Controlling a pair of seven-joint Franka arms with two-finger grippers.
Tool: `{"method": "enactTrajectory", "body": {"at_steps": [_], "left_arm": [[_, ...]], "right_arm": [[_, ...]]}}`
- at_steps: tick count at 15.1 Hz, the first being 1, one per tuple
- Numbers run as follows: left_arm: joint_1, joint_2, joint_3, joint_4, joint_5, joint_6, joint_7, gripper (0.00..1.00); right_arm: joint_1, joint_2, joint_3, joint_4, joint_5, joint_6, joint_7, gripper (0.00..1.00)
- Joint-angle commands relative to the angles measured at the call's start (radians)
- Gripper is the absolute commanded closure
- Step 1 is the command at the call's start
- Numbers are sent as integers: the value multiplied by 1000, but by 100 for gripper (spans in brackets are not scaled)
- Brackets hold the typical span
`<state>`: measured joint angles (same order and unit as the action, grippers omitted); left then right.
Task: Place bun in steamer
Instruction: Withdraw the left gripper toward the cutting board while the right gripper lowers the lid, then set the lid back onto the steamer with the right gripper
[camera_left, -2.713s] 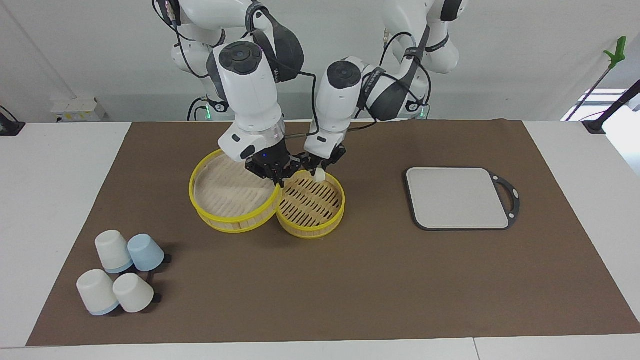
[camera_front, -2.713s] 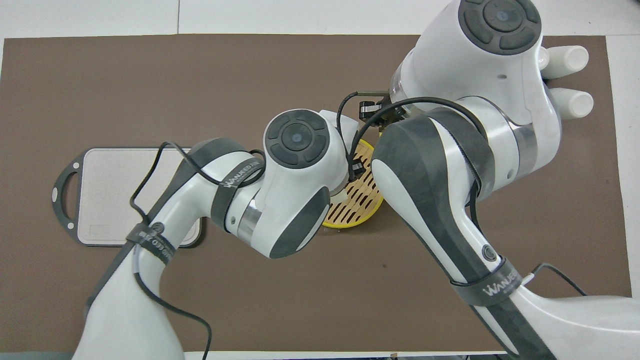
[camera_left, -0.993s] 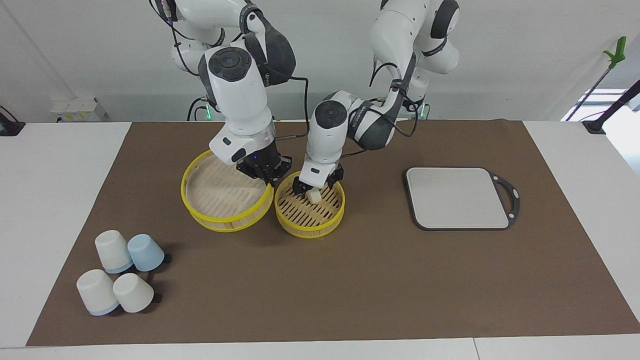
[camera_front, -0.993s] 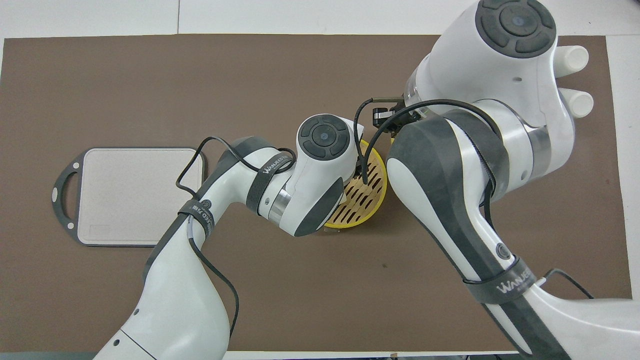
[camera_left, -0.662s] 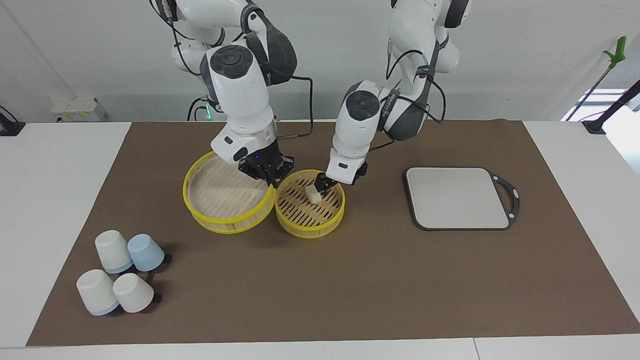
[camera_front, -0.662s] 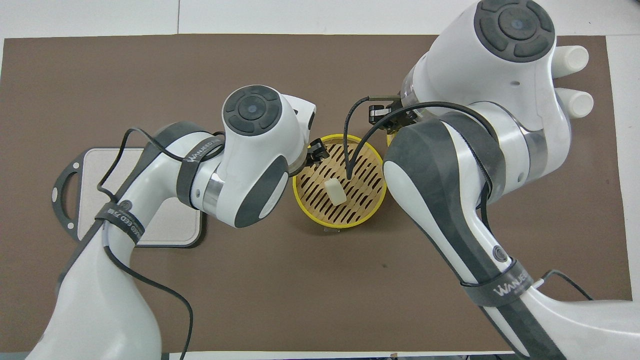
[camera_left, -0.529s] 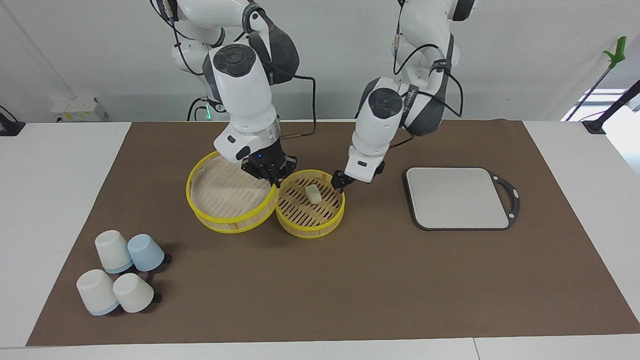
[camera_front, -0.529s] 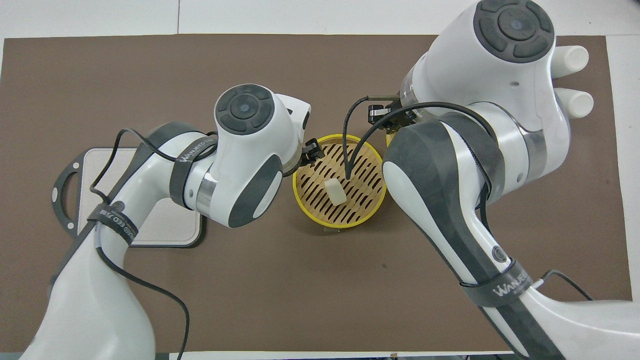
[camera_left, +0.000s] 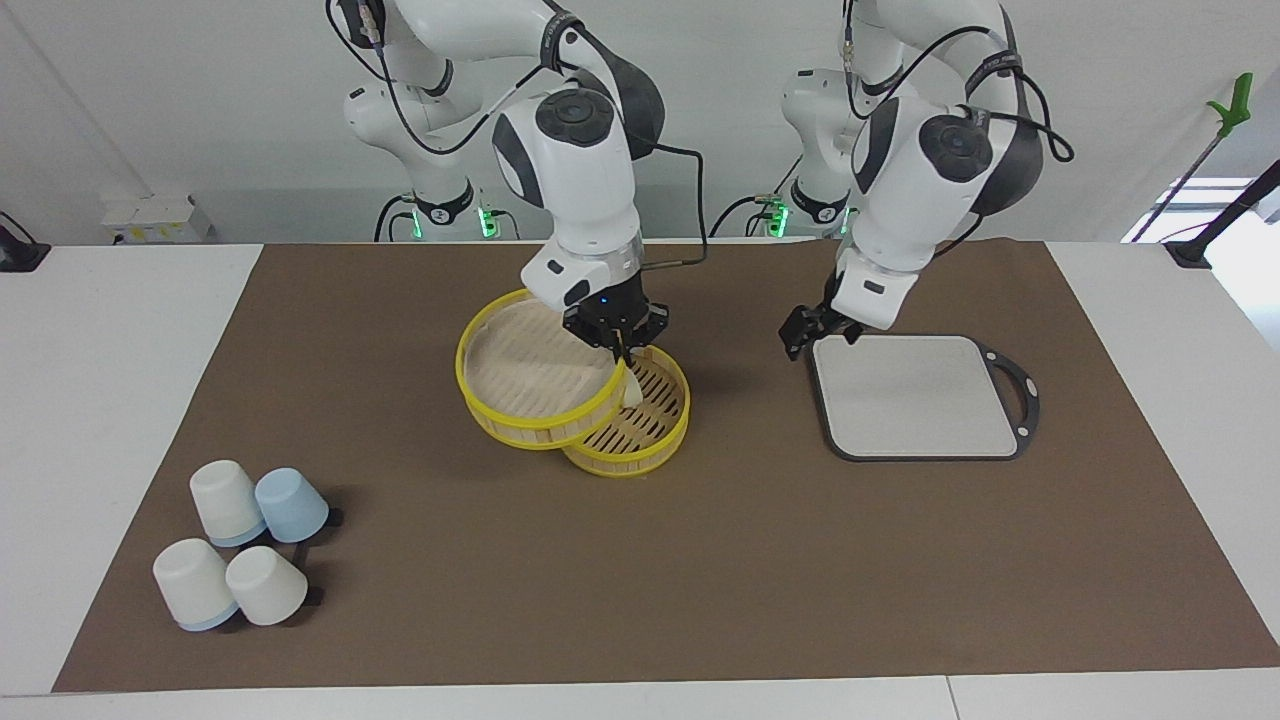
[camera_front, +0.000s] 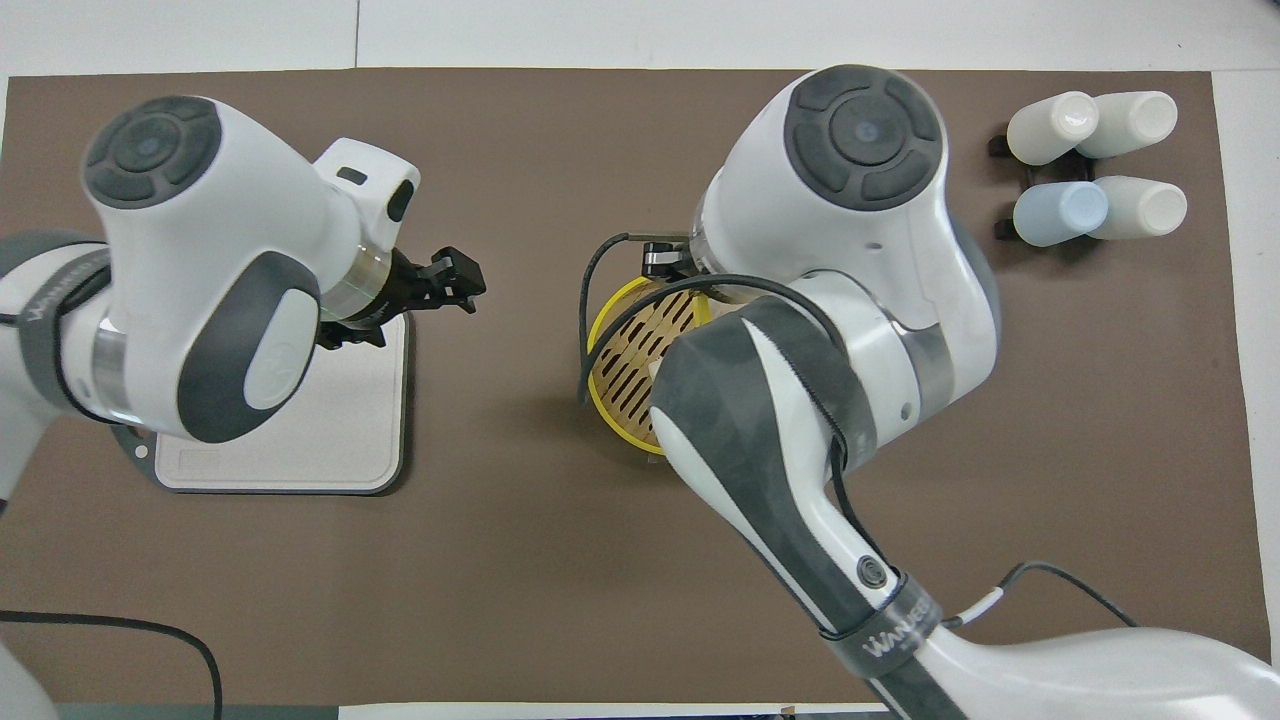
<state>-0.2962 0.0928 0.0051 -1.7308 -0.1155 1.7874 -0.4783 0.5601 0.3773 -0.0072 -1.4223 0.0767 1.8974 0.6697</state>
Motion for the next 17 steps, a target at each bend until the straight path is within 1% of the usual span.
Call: {"method": "enactTrajectory", "body": {"at_steps": [1, 2, 3, 4, 6, 8, 9, 12, 14, 15, 17], "left_arm": [[69, -67, -8, 2, 20, -107, 131, 0], [95, -93, -10, 4, 19, -137, 165, 0], [138, -122, -10, 2, 19, -157, 212, 0], [172, -139, -11, 2, 19, -183, 262, 0], [192, -169, -8, -15, 23, -207, 299, 0], [213, -177, -10, -27, 37, -212, 303, 0], [215, -186, -10, -35, 37, -223, 307, 0], [239, -191, -10, -32, 39, -220, 326, 0], [323, -182, -42, -15, 39, -218, 400, 0], [341, -177, -68, 0, 39, -217, 412, 0], [332, -168, -71, 5, 42, -210, 412, 0]], "right_arm": [[55, 76, -7, 46, -6, 22, 100, 100], [64, 112, -7, 81, -20, 22, 117, 100], [72, 127, -7, 92, -29, 25, 132, 100], [73, 132, -5, 92, -29, 41, 142, 100], [89, 133, -4, 91, -28, 65, 148, 100], [100, 146, -4, 89, -28, 71, 154, 100], [100, 144, -4, 82, -34, 101, 157, 100], [101, 134, -4, 16, -37, 143, 156, 100], [100, 126, -4, -7, -40, 149, 153, 100], [100, 118, -4, -19, -40, 150, 146, 100], [100, 114, -4, -32, -41, 157, 146, 100]]}}
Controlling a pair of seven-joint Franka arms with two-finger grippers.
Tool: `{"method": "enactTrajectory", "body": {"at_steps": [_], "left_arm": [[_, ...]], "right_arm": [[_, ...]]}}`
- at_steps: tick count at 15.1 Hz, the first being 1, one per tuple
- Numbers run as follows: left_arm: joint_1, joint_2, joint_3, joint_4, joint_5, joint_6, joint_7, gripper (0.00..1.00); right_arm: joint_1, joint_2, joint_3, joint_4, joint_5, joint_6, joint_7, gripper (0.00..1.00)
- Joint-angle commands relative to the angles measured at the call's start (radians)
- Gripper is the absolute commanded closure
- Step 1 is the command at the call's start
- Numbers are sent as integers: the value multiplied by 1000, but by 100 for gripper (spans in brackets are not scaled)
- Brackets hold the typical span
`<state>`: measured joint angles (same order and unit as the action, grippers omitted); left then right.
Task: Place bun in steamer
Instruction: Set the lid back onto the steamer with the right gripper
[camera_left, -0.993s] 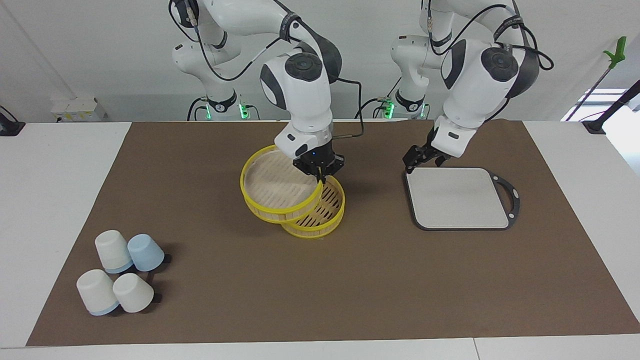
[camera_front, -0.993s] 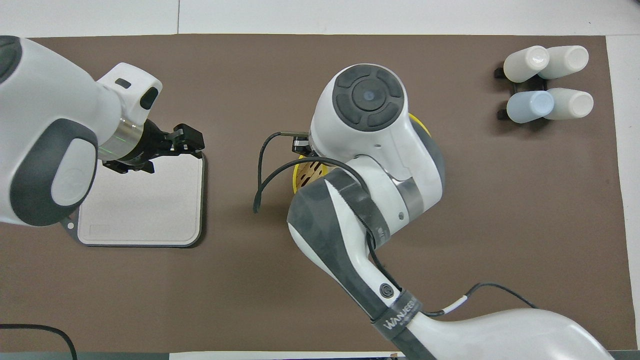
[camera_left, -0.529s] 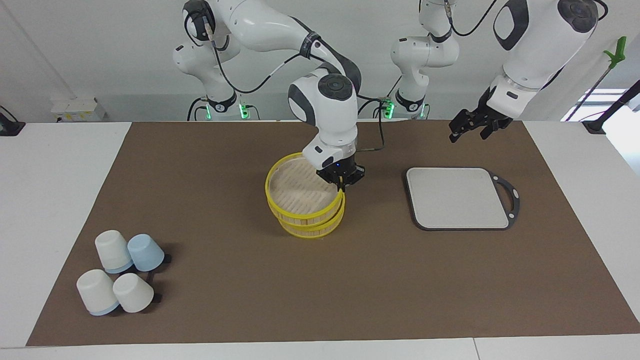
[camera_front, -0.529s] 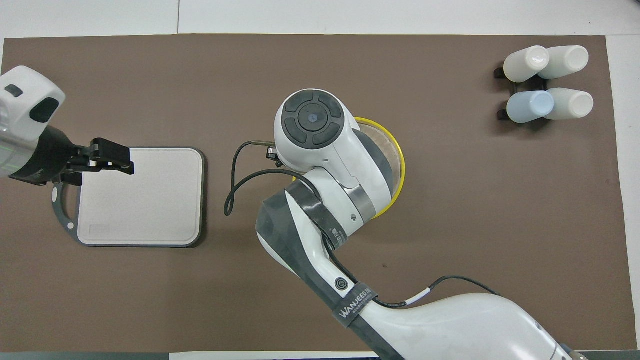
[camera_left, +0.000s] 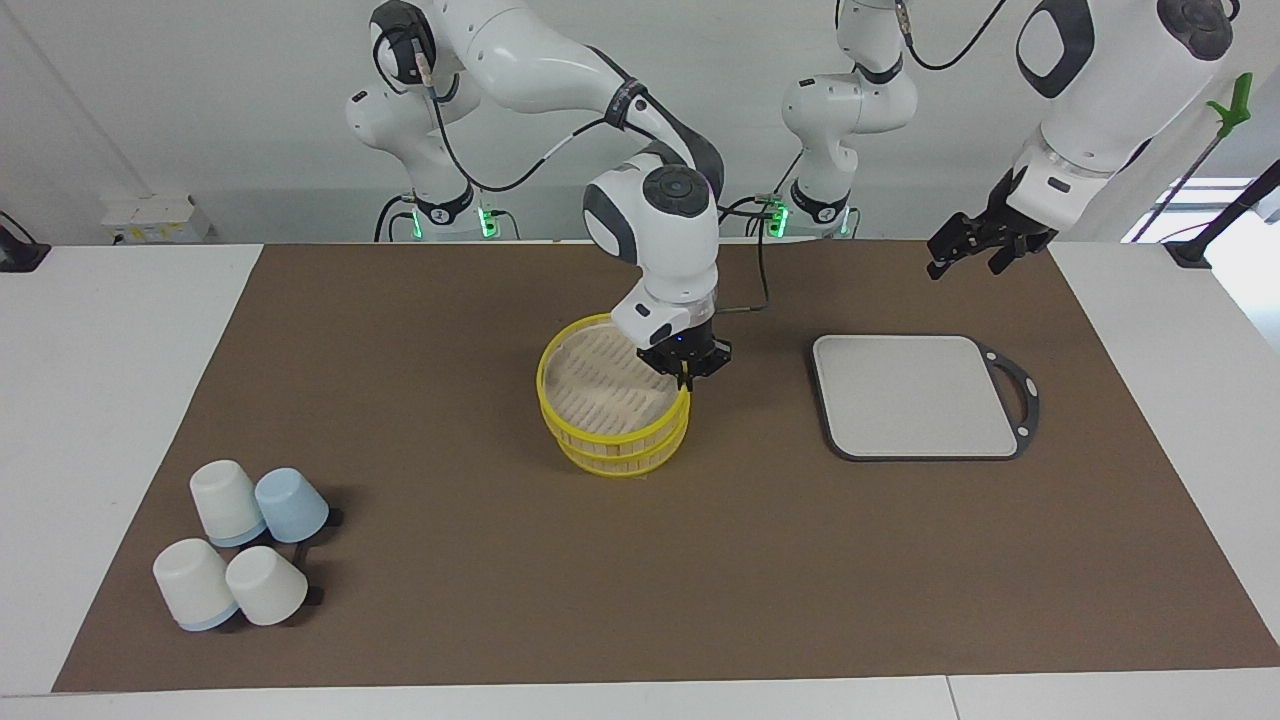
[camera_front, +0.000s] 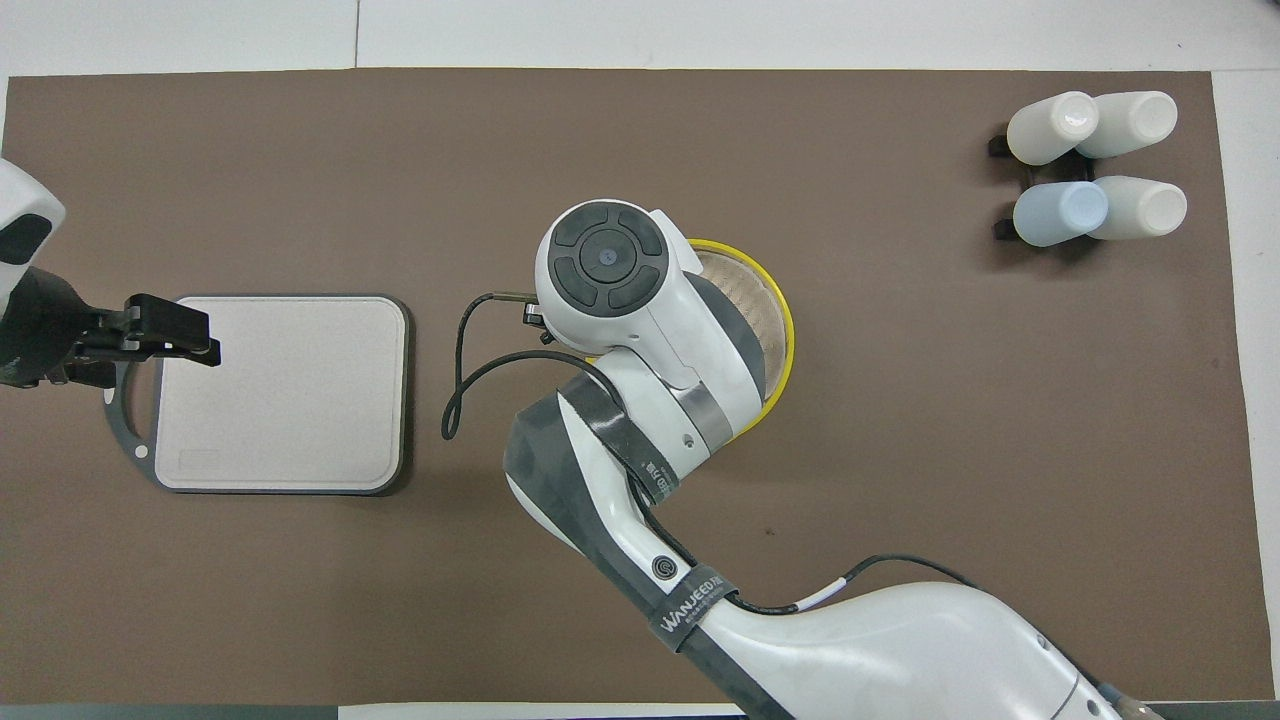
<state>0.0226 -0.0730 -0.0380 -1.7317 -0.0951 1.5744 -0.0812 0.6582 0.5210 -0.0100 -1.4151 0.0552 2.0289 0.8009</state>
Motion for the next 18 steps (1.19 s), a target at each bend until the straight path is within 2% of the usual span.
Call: {"method": "enactTrajectory", "body": {"at_steps": [1, 4, 8, 15, 17, 18], "left_arm": [[10, 24, -30, 29, 34, -5, 17, 0], [10, 48, -28, 63, 43, -14, 17, 0], [22, 30, -28, 17, 43, 1, 15, 0], [-15, 32, -22, 18, 43, 3, 12, 0], [-21, 33, -11, 24, 43, 1, 12, 0], [-21, 44, -10, 47, 43, -14, 14, 0]], "right_arm": [[3, -30, -1, -41, -18, 24, 17, 100], [17, -30, -1, -41, -18, 25, 23, 100], [33, -45, -1, -80, -18, 53, 32, 100], [29, -52, -1, -93, -18, 57, 35, 100], [17, -52, -1, -91, -18, 57, 29, 25], [15, -52, -2, -90, -18, 57, 29, 11]]}}
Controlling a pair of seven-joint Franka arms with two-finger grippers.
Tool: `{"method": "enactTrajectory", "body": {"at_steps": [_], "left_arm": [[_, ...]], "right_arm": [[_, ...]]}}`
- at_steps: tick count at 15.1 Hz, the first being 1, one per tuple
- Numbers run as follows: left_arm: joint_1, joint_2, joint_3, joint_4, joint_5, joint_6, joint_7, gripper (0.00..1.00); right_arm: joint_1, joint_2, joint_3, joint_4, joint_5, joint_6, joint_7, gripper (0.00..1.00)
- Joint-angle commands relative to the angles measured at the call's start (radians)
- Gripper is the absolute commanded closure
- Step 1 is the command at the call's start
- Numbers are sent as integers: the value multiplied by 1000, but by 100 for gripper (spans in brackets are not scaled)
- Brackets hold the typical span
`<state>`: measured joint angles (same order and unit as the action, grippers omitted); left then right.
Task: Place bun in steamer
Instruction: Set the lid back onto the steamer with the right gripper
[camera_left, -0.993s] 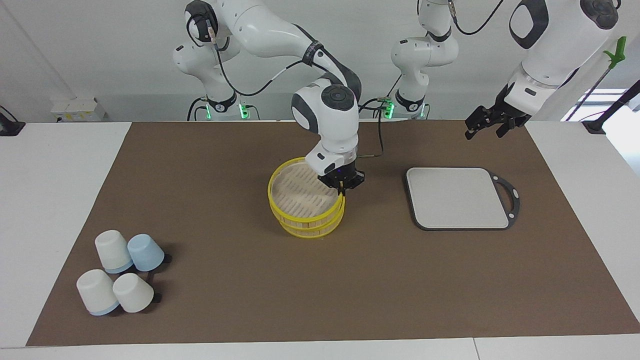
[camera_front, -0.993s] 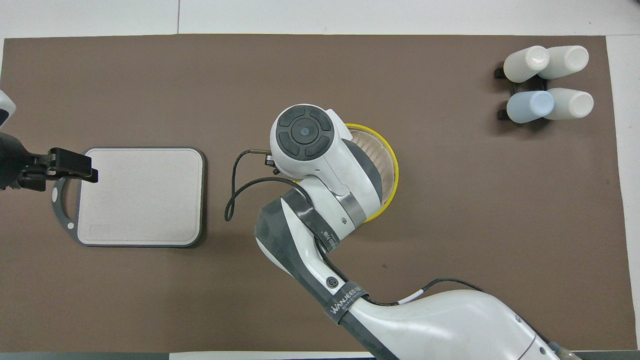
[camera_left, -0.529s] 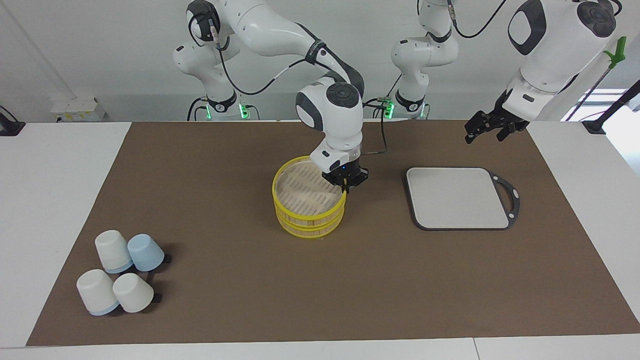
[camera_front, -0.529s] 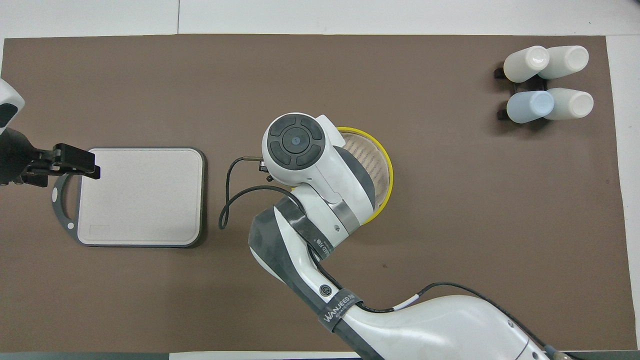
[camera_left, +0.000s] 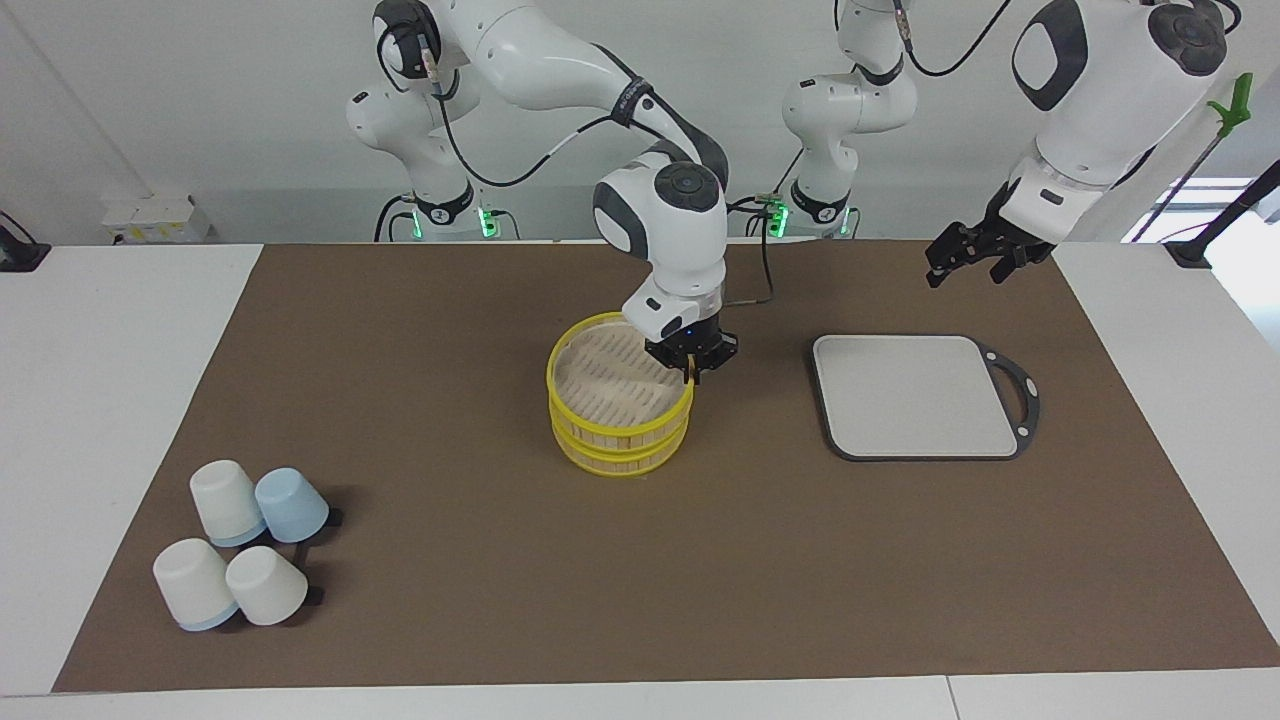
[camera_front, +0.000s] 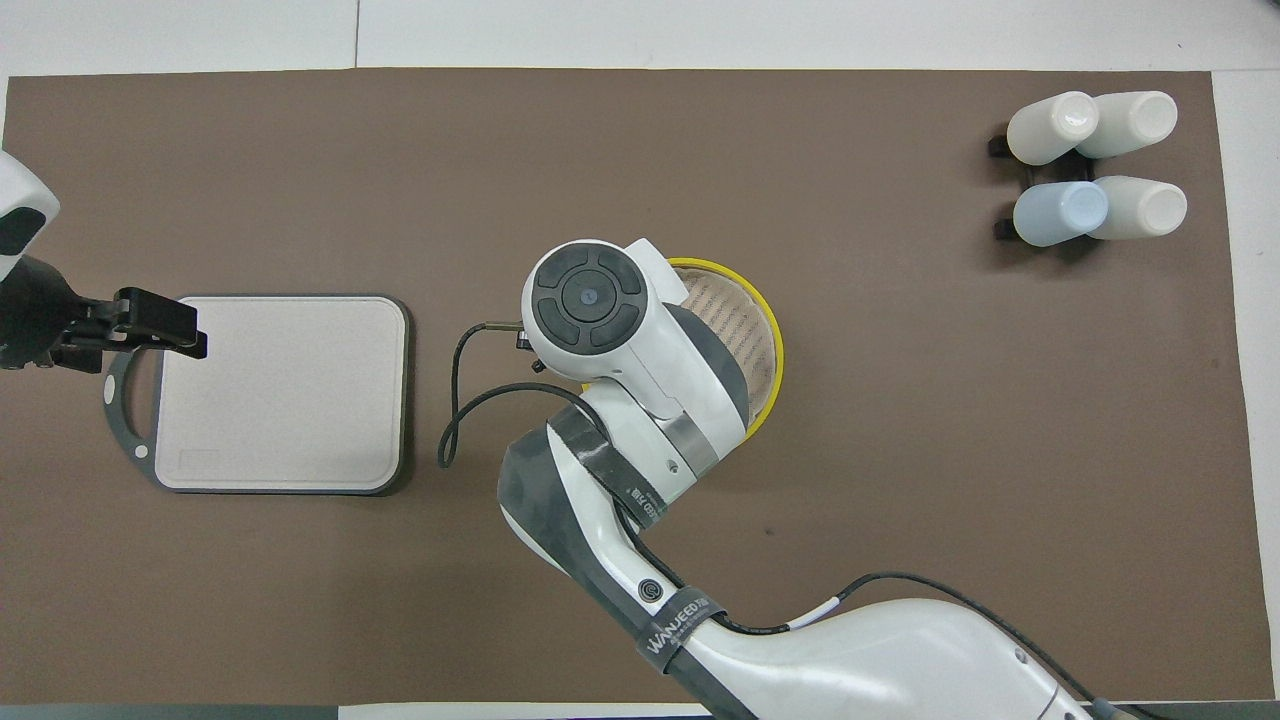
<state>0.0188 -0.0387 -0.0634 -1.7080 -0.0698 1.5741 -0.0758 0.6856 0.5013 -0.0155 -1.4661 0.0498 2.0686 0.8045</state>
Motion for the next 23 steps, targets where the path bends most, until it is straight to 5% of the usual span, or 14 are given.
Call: {"method": "enactTrajectory", "body": {"at_steps": [1, 9, 23], "left_arm": [[-17, 16, 14, 54, 19, -35, 8, 0], [-48, 42, 17, 64, 19, -40, 8, 0], [-48, 25, 16, 56, 61, -36, 13, 0]], "right_arm": [[-14, -32, 5, -39, -13, 19, 25, 3], [-67, -52, 5, -33, -13, -4, -25, 2], [-319, -185, 6, -25, 5, -143, -414, 1]]}}
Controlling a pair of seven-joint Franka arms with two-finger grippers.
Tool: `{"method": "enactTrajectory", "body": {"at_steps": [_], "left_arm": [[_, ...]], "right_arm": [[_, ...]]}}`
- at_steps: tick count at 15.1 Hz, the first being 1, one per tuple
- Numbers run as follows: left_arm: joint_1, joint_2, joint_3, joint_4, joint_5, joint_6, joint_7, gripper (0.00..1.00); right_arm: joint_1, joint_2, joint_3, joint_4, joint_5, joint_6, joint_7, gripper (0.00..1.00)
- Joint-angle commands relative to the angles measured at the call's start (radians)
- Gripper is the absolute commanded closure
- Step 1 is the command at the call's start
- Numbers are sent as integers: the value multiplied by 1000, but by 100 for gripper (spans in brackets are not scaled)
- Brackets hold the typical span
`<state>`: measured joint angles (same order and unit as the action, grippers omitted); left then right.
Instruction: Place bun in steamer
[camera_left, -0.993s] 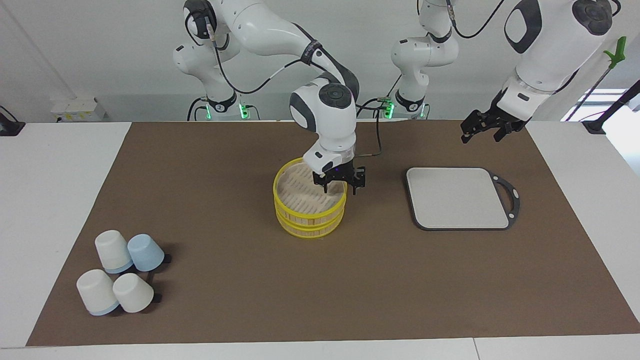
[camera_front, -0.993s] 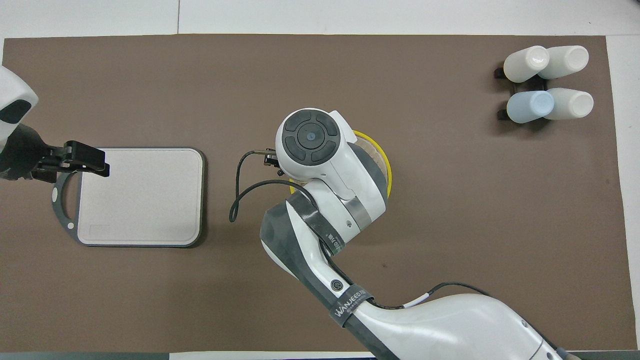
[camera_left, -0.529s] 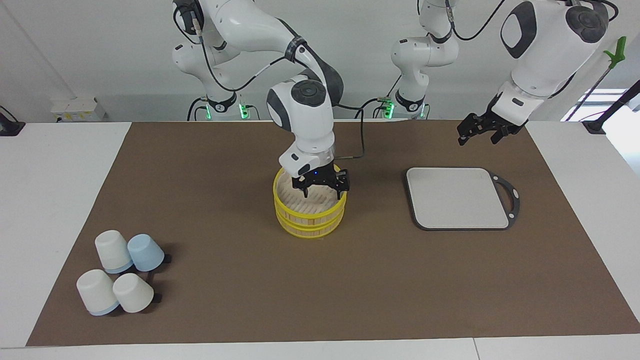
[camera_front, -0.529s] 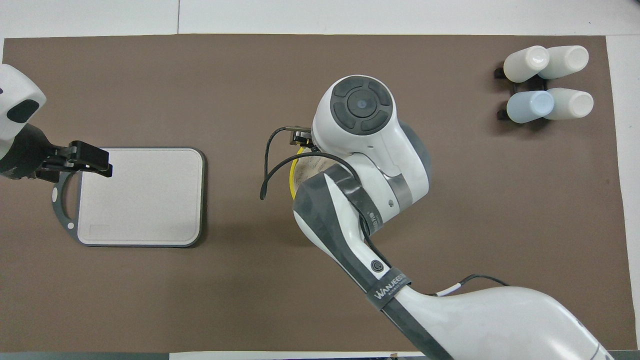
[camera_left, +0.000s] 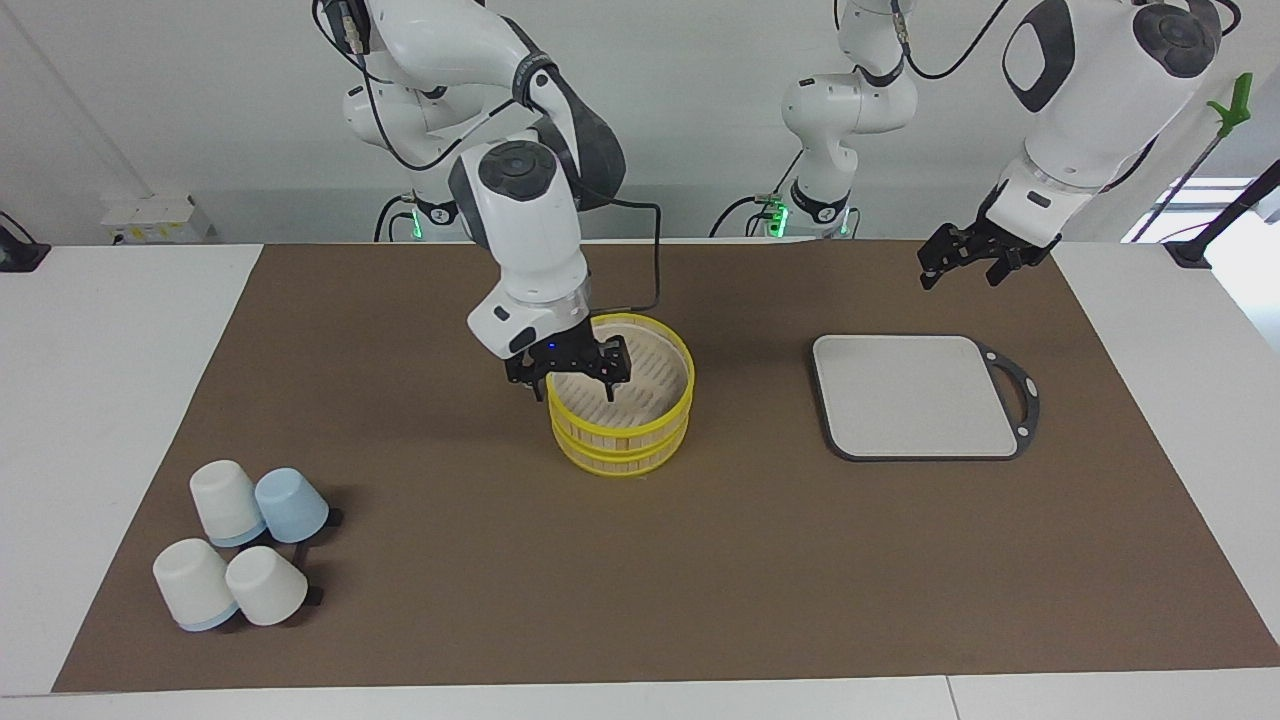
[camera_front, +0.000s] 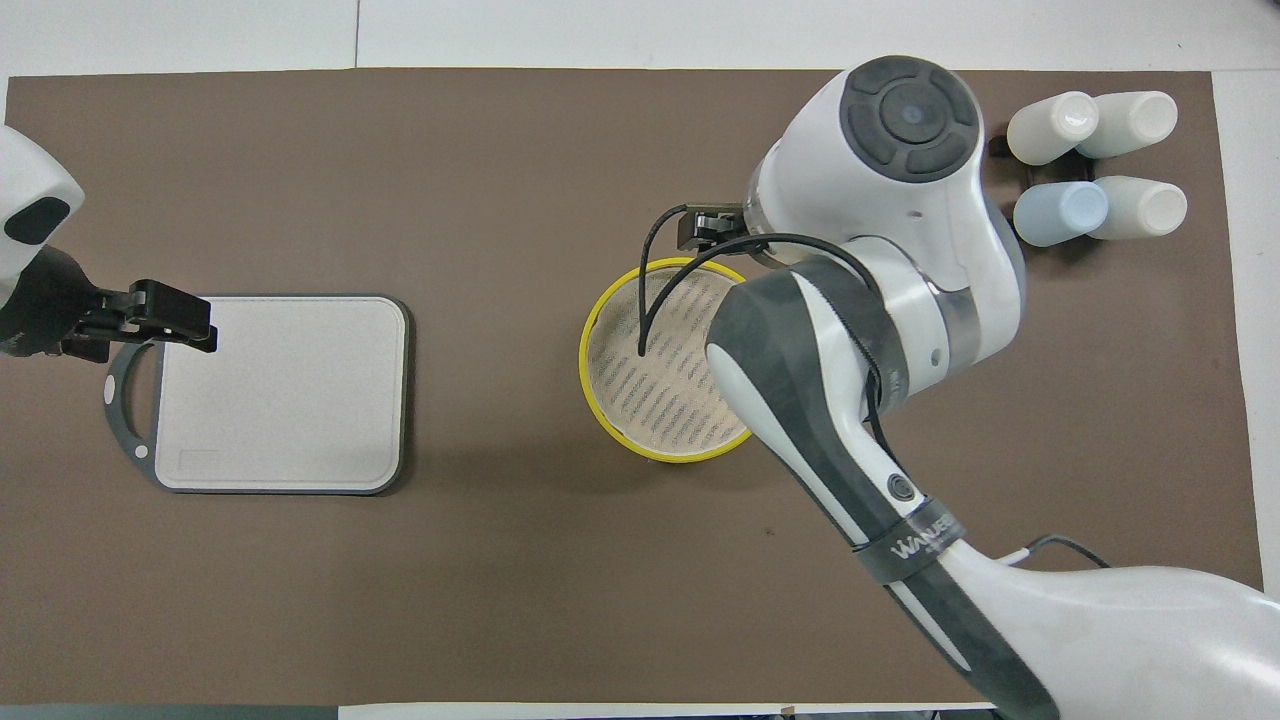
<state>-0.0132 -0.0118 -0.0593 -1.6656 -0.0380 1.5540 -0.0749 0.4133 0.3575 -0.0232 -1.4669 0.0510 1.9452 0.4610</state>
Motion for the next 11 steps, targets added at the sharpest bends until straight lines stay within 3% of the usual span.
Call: {"method": "enactTrajectory", "body": {"at_steps": [1, 8, 11], "left_arm": [[-14, -2, 10, 14, 29, -11, 12, 0], [-2, -16, 9, -2, 27, -15, 6, 0], [-2, -16, 9, -2, 27, -15, 6, 0]], "right_arm": [[-71, -55, 14, -23, 4, -32, -112, 0], [-260, -167, 11, -46, -2, -210, -415, 0], [-318, -254, 11, -142, 0, -239, -449, 0]]}}
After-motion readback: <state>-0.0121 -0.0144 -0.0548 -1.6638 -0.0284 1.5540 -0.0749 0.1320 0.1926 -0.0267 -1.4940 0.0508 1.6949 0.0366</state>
